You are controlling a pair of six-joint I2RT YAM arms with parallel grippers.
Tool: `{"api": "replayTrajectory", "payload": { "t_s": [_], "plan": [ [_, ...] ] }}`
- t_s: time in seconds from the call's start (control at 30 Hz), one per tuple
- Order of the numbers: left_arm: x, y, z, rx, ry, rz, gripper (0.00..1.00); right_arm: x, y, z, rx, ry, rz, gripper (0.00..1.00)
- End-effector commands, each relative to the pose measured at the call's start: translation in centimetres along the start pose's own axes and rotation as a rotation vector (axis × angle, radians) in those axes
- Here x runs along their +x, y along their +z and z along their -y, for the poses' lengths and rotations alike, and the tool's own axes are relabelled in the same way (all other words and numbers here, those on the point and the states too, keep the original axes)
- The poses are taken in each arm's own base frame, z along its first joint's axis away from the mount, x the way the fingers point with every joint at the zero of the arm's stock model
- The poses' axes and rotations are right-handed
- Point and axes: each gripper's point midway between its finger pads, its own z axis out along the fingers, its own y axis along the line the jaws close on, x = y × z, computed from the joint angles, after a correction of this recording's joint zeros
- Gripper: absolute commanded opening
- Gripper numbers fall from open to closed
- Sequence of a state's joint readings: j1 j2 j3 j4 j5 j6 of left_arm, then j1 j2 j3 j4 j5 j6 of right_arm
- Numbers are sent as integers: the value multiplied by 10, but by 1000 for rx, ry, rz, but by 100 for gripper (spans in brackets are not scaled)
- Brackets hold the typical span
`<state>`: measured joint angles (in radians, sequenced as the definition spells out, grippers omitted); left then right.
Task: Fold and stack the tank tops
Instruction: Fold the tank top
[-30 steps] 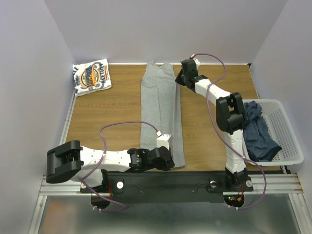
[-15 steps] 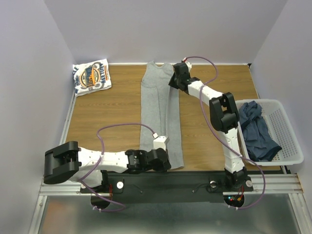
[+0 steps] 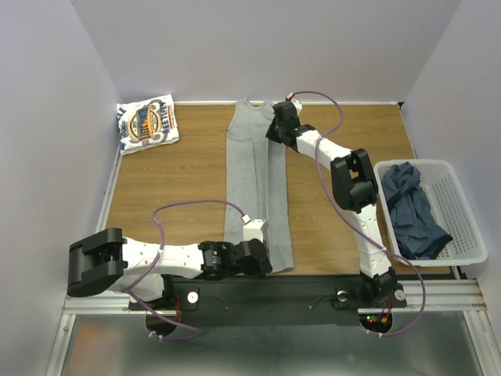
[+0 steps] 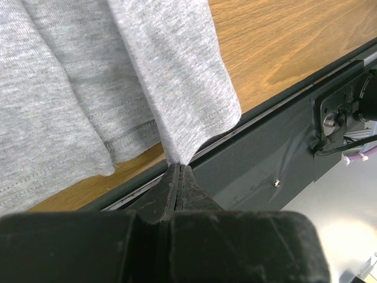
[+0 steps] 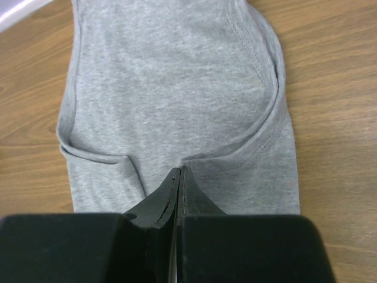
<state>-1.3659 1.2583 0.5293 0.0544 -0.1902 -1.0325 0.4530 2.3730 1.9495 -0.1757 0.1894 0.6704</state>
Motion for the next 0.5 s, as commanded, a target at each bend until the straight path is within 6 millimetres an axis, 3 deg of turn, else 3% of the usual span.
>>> {"api": "replayTrajectory", "payload": {
  "t_s": [0.0, 0.47],
  "plan": [
    [3, -6, -5, 0, -11, -6, 0, -15, -1, -19, -27, 9, 57, 0],
    [4, -11, -9, -2, -33, -6, 0, -14, -4, -37, -53, -5, 68, 0]
  ]
}}
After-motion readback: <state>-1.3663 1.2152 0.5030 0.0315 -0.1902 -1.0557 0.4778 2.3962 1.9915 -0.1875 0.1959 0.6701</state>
